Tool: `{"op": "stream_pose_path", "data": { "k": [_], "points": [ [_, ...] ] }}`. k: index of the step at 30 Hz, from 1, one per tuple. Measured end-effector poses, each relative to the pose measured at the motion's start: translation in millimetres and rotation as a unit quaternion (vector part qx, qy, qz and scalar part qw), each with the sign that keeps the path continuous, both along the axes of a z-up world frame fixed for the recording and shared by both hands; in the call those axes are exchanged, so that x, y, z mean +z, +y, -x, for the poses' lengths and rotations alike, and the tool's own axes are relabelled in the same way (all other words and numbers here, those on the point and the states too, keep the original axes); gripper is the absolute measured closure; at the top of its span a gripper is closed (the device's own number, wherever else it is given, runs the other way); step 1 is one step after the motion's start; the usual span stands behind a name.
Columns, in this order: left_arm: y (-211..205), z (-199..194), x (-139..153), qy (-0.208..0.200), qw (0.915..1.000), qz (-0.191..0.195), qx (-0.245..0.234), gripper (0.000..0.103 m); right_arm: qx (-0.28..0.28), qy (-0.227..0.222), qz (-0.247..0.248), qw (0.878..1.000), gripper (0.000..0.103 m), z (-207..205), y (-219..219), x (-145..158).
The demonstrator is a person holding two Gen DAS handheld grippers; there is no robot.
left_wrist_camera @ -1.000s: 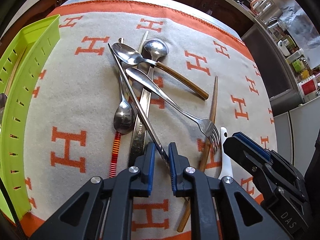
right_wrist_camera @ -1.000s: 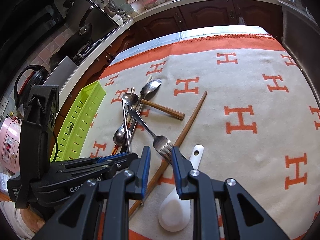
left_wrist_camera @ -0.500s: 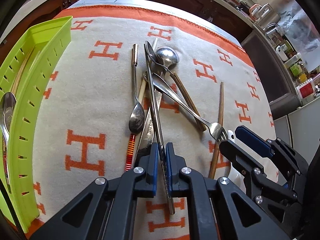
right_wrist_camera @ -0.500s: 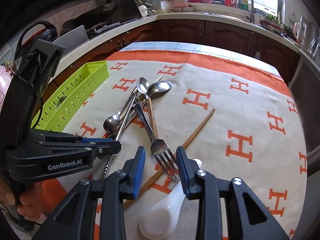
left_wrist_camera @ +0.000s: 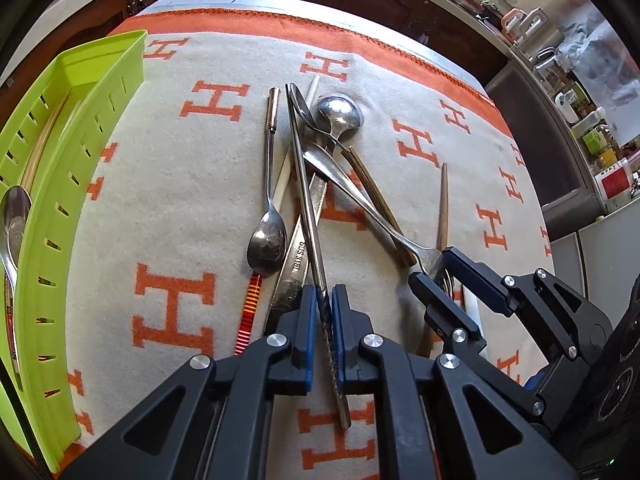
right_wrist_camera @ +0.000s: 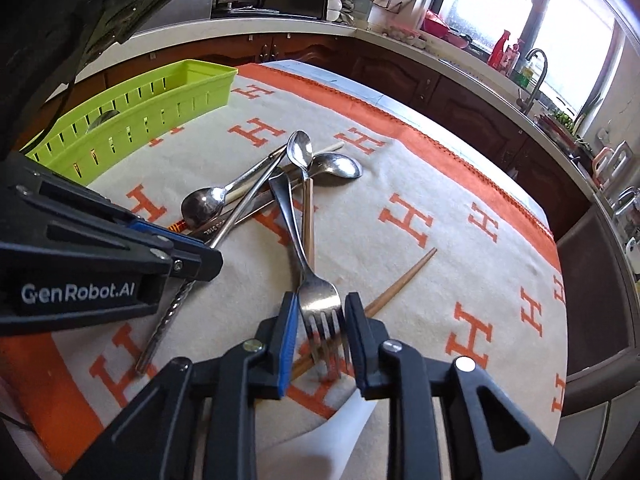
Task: Organize utensils
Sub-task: 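Grasp the metal fork with the right tool while the left tool lifts the metal chopstick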
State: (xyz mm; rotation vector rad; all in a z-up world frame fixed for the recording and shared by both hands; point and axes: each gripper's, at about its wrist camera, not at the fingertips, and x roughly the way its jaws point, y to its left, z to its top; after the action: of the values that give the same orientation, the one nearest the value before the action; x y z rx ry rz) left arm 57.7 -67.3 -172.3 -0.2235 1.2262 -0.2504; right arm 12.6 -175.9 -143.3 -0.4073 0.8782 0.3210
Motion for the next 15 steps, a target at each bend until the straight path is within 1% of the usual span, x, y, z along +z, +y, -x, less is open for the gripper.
{"op": "stream_pose_path", "data": {
  "k": [1,3,7,9,12,15],
  "points": [
    [2,1,0,0.001,1.0,0.004,0.001,0.099,-0.002,0.004,-0.011,1.0,0.085,-1,-2,1],
    [6,2,3,0.0,0.9999,0.011,0.002,0.099,-0.01,0.006,-0.025,1.0,0.086,-2,-6,5],
    [17,5,12,-0.01,0.9997,0.02,0.01,0.099,-0.027,0.032,-0.08,0.996,0.087,-7,-16,16],
    [23,6,17,-0.013,0.9995,0.026,0.015,0.099,-0.045,0.048,-0.112,0.991,0.087,-11,-22,19],
    [33,9,26,-0.022,0.999,0.033,0.022,0.099,-0.074,0.086,-0.165,0.98,0.088,-18,-31,20],
    [41,13,34,-0.032,0.9985,0.034,0.027,0.1,-0.094,0.108,-0.192,0.971,0.088,-20,-34,19]
  ]
}}
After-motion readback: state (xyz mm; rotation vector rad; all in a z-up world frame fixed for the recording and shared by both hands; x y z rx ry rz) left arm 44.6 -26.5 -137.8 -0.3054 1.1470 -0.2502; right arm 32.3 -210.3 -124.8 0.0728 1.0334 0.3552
